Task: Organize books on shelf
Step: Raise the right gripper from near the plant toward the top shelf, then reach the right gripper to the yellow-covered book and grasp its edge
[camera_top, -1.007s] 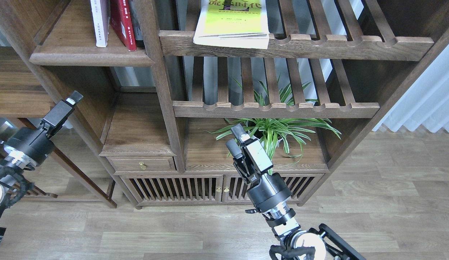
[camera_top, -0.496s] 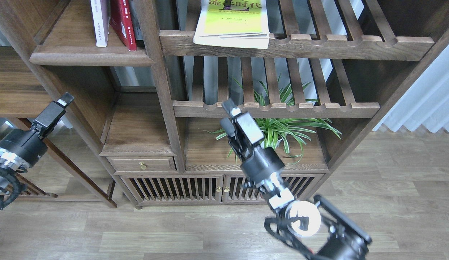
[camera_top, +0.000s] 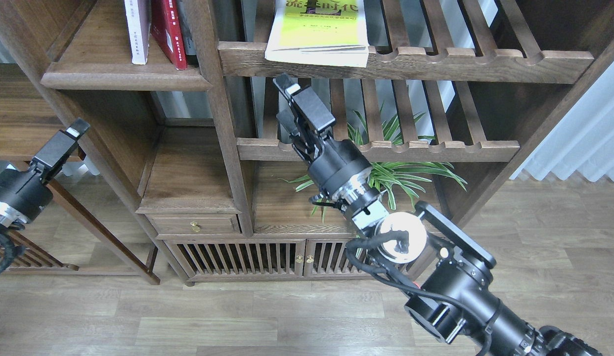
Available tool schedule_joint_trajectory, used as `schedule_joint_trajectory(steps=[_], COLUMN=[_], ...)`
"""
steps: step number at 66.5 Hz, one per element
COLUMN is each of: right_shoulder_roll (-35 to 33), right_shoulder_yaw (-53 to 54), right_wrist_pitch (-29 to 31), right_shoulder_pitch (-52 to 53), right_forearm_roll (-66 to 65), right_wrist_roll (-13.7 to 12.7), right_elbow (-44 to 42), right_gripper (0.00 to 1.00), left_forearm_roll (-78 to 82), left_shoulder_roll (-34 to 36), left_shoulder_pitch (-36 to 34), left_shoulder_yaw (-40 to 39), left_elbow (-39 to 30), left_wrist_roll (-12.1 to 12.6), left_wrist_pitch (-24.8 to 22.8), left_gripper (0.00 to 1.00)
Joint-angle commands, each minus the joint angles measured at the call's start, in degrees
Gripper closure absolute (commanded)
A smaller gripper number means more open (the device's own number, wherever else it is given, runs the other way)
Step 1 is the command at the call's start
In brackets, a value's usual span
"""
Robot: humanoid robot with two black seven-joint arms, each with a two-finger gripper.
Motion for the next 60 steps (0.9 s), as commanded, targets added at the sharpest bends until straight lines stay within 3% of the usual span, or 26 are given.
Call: schedule_joint_trajectory(steps=[1, 60], right_shoulder_roll=[0.0, 0.0], right_shoulder_yaw=[0.41, 5.25], right_wrist_pitch=[-0.55, -4.07], right_shoulder_pitch=[1.25, 8.55], right_forearm_roll=[0.04, -0.05], right_wrist_roll=[-0.01, -0.01], right_elbow=[-1.23, -7.12], right_gripper=[0.0, 0.0], left_forearm_roll=[0.05, 0.05], left_shoulder_roll=[0.03, -0.06], left_shoulder_pitch=[-0.12, -2.32], left_shoulder_yaw=[0.01, 0.1], left_elbow=[-0.02, -0.02], left_wrist_roll=[0.08, 0.0], left_wrist_pitch=[0.0, 0.0], left_gripper=[0.04, 0.05])
